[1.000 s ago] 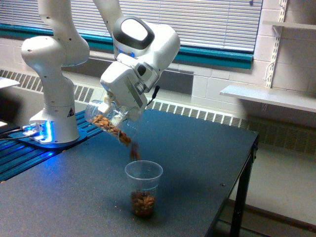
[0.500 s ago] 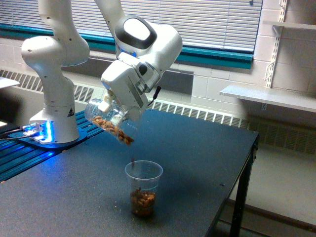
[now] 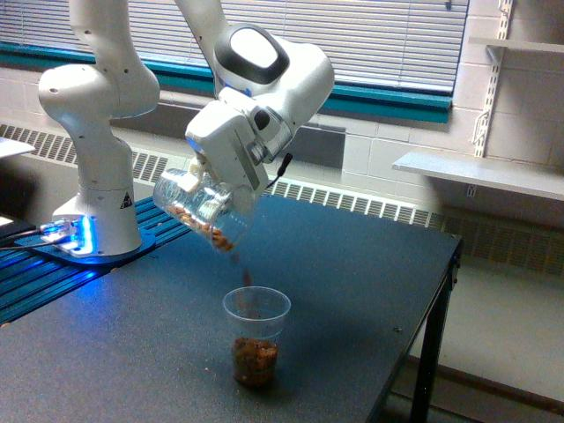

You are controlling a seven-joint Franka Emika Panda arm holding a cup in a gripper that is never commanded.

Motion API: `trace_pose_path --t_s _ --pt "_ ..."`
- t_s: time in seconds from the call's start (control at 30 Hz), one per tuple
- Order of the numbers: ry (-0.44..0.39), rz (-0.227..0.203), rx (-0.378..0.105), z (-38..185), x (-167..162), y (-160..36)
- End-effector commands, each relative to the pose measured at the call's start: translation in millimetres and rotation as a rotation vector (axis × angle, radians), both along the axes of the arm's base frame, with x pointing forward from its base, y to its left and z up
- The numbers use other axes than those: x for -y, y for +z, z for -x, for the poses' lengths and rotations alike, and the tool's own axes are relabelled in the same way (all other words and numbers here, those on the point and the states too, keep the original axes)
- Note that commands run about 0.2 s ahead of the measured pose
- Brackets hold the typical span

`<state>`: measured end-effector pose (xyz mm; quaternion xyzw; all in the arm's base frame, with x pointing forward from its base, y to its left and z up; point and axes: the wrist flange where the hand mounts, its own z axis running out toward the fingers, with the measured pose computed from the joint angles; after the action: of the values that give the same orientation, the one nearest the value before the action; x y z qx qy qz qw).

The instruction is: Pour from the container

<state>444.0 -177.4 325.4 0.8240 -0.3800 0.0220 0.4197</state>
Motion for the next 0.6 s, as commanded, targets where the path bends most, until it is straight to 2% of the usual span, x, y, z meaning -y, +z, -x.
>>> trace_pose_path --t_s 0.03,0.6 --pt "0.024 0.018 -0.034 -7.7 -4.8 5.0" --pt "0.016 0.048 -0.098 -14.7 -7.1 14.0"
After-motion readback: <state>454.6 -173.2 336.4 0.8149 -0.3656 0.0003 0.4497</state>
